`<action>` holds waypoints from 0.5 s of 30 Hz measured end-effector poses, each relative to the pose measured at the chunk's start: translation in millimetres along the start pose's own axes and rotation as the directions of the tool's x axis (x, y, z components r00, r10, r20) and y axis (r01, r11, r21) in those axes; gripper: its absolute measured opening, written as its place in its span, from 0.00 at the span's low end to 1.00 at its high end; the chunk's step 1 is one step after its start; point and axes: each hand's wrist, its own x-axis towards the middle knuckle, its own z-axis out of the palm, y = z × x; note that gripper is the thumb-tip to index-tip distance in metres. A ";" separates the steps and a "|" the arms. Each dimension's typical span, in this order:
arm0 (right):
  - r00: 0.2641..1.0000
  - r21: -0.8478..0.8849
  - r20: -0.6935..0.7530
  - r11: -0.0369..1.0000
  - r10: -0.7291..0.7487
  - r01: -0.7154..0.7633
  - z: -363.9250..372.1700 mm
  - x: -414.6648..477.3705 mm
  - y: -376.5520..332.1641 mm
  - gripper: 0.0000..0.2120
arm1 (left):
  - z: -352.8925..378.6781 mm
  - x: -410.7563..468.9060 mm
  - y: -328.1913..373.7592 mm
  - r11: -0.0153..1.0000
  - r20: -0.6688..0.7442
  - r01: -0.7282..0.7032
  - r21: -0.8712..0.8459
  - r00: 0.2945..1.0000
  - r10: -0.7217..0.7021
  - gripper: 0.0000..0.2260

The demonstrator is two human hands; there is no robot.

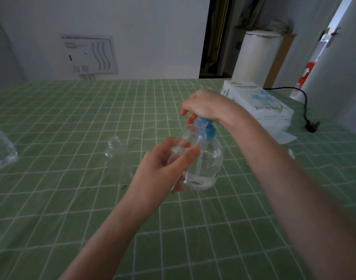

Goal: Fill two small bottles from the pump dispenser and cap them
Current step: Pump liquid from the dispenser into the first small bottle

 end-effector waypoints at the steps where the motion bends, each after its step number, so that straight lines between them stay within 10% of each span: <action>1: 1.000 0.003 0.001 1.000 0.001 -0.001 0.3 -0.4 0.4 0.13 | -0.1 -0.3 -0.5 1.000 -0.003 0.001 0.000 1.000 -0.001 0.12; 15: 1.000 0.000 0.008 1.000 0.001 -0.001 -5.0 0.1 0.7 0.13 | 1.5 -1.8 6.8 1.000 0.009 0.016 -0.013 1.000 -0.016 0.12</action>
